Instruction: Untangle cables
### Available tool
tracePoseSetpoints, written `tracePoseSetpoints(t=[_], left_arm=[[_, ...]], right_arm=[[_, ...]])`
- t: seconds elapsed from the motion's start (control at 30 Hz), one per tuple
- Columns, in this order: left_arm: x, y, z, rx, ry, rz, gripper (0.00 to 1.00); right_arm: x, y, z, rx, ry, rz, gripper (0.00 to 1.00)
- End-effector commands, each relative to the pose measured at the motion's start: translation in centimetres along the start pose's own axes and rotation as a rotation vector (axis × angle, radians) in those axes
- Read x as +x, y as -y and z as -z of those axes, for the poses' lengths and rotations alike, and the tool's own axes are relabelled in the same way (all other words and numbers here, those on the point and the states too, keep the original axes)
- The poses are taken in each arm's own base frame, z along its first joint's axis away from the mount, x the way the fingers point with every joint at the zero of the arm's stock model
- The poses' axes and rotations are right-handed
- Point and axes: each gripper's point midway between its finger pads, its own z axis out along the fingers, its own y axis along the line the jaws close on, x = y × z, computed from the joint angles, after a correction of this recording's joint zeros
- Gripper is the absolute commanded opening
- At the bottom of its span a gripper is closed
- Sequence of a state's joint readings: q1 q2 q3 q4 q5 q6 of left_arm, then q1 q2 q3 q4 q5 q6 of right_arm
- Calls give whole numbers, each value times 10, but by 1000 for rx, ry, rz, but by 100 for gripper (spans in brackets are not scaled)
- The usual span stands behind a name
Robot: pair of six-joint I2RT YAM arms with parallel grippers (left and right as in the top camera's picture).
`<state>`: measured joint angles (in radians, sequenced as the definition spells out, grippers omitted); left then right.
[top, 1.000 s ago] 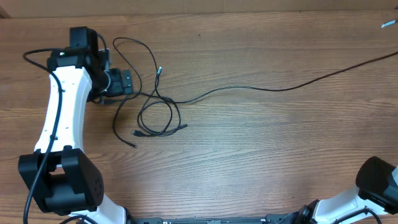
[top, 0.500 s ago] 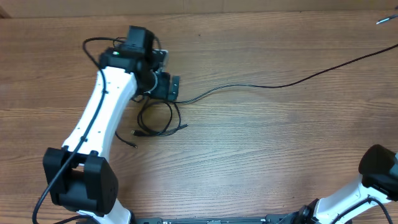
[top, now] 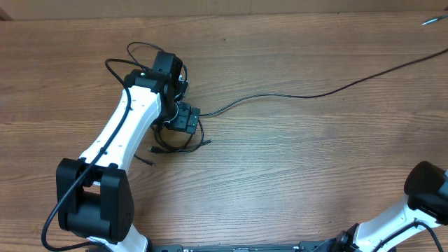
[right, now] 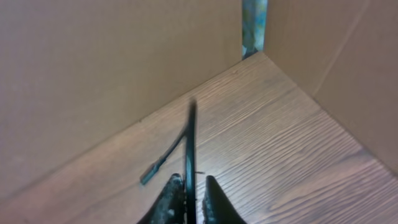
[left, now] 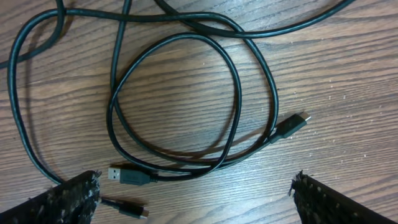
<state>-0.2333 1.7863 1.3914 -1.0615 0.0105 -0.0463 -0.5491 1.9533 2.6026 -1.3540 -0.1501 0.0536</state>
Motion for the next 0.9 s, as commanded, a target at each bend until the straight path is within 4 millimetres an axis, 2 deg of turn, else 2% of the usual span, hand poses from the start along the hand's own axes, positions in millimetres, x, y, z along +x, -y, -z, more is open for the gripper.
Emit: tracePoseSetpoints(t=[0.0, 0.17, 0.3, 0.43, 0.53, 0.7, 0.87], left_arm=[[1, -4, 0, -14, 3, 12, 100], [-2, -4, 0, -14, 15, 12, 99], [-2, -4, 0, -13, 16, 10, 100], [-2, -4, 0, -14, 16, 11, 100], [-2, -4, 0, -14, 16, 10, 100], [-4, -4, 0, -14, 25, 10, 100], [-5, -4, 0, -14, 27, 11, 100]], right_arm=[[-2, -1, 3, -2, 9, 7, 25], [-1, -1, 3, -2, 5, 6, 46], [-1, 0, 3, -1, 5, 6, 78], [2, -1, 3, -5, -7, 4, 100], [16, -11, 4, -66, -64, -6, 100], [52, -41, 4, -178, -219, -21, 100], [82, -87, -2, -254, -330, 20, 100]])
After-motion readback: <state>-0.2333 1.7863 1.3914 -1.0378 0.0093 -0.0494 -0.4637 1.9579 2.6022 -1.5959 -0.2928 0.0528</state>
